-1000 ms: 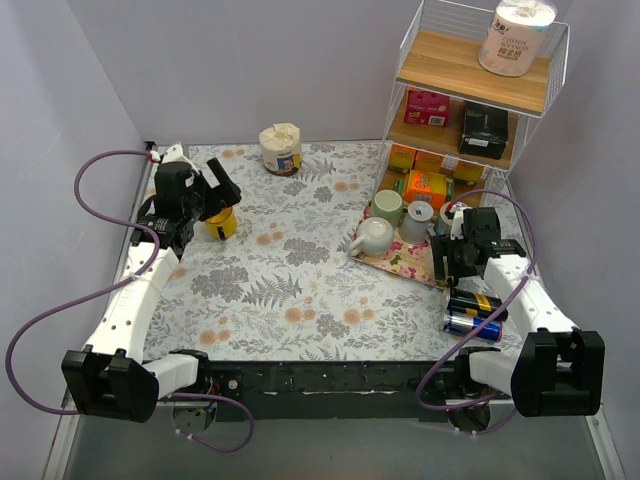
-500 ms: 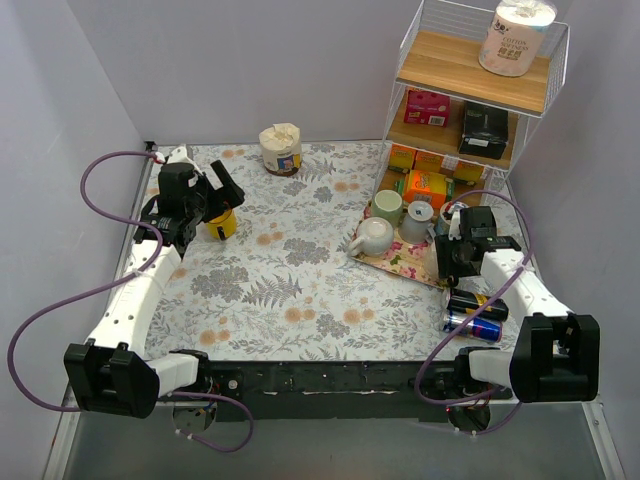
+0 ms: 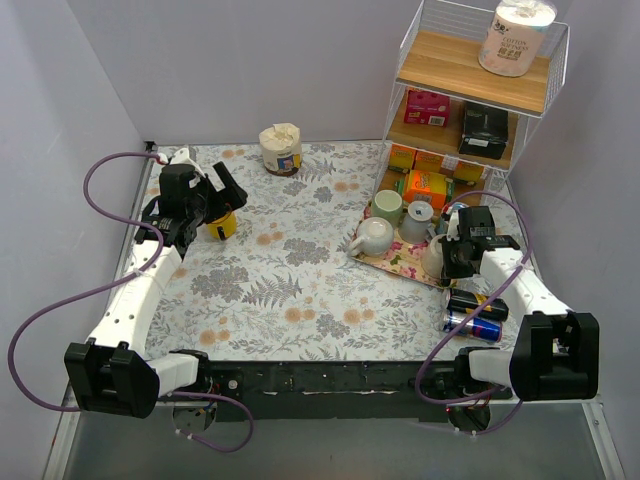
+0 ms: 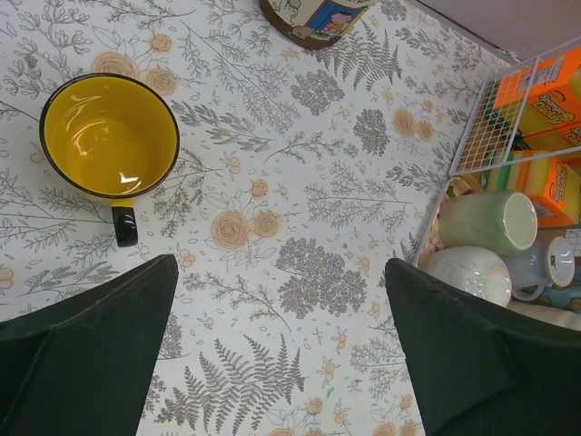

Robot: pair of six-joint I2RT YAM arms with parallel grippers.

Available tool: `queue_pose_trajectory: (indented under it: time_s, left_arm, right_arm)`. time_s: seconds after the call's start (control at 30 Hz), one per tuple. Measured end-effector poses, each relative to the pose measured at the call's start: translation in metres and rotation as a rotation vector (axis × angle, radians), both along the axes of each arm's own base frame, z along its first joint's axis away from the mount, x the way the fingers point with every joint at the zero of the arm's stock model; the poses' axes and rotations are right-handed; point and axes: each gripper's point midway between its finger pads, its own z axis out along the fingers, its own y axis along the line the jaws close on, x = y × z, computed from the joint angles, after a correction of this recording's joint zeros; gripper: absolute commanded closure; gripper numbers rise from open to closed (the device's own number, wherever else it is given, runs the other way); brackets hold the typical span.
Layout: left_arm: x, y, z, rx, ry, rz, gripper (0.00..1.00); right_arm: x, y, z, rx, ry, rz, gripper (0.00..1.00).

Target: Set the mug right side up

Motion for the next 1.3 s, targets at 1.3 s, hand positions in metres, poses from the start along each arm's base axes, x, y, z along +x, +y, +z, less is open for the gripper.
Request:
queue_pose_trajectory:
  time_s: [1.3]
  left_arm:
    - [-0.028,-0.086,0.027,-0.314,-0.064,-0.458,0.02]
  right_arm:
    - [0.017,0.106,0.168,0.712,-0.389,0.028,0.99]
